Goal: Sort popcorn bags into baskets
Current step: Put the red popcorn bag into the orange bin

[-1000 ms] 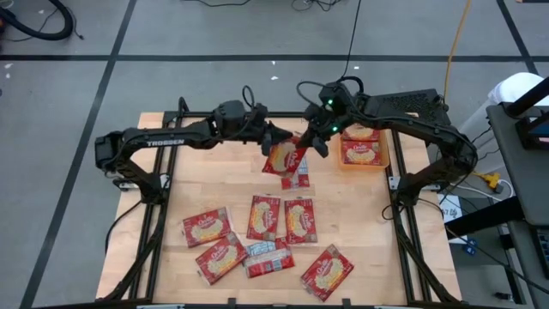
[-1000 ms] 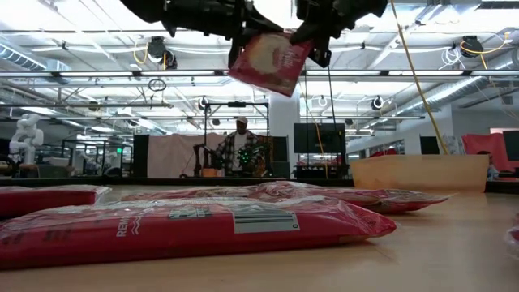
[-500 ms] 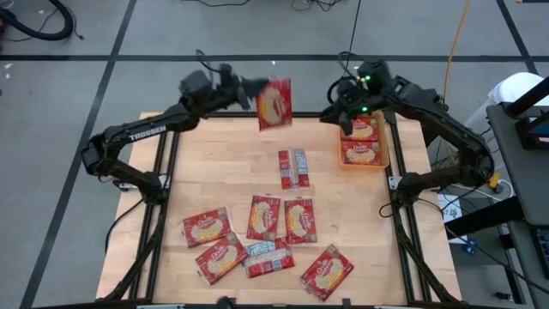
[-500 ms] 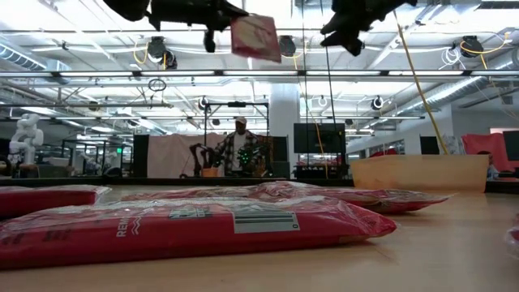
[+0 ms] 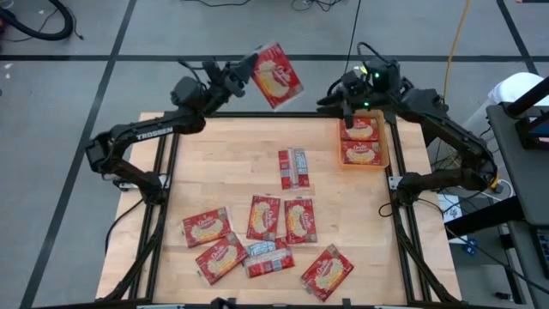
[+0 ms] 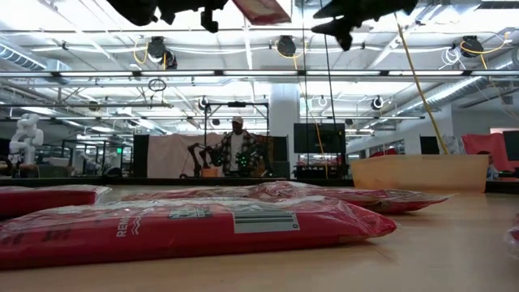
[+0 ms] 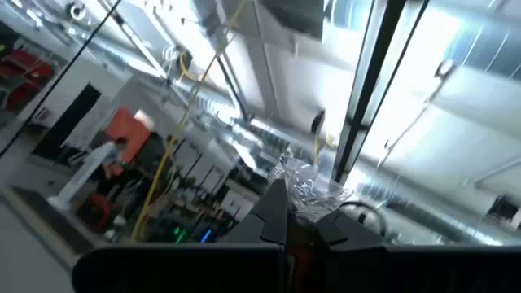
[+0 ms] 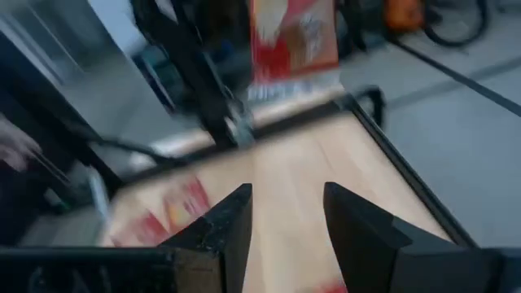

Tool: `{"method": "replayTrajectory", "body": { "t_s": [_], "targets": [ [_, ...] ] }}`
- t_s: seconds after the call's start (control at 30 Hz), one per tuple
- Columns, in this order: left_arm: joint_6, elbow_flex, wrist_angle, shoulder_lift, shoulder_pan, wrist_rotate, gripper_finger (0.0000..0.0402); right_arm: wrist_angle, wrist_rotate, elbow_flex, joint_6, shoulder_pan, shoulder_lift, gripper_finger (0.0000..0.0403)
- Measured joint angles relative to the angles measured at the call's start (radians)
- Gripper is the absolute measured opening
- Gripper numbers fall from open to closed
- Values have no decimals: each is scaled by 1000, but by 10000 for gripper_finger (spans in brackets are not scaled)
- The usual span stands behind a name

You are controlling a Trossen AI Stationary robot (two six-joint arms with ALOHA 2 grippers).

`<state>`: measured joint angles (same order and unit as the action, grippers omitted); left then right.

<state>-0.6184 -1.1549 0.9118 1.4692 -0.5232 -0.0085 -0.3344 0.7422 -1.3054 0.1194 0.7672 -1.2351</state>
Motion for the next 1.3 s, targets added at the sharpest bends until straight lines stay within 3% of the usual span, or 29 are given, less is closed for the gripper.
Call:
{"method": "replayTrajectory", "body": {
  "t_s": [0.2,0.33,0.4,0.5,0.67,0.9,1.1,1.23,1.3],
  "targets": [
    [37,0,151,51,61,-89,9,647,15,227,411,-12,-3,165],
    [33,0,257,91,66,-103,5,885,-54,285,593,-45,-30,198],
    [21,0,307,111,60,-108,4,929,-75,285,622,-64,-49,211],
    [-29,0,362,137,50,-109,10,957,-199,268,625,-108,-69,220],
    [-70,0,453,181,37,-108,4,1026,-331,265,627,-151,-97,211],
    [-141,0,496,205,17,-67,8,1075,-485,265,646,-189,-107,123],
    [-155,0,504,205,18,-14,15,1087,-510,265,651,-201,-107,19],
    [-184,0,503,205,14,9,35,1086,-539,265,646,-213,-106,10],
    [-149,0,491,195,-2,74,47,1075,-558,265,643,-213,-94,11]
  ]
}}
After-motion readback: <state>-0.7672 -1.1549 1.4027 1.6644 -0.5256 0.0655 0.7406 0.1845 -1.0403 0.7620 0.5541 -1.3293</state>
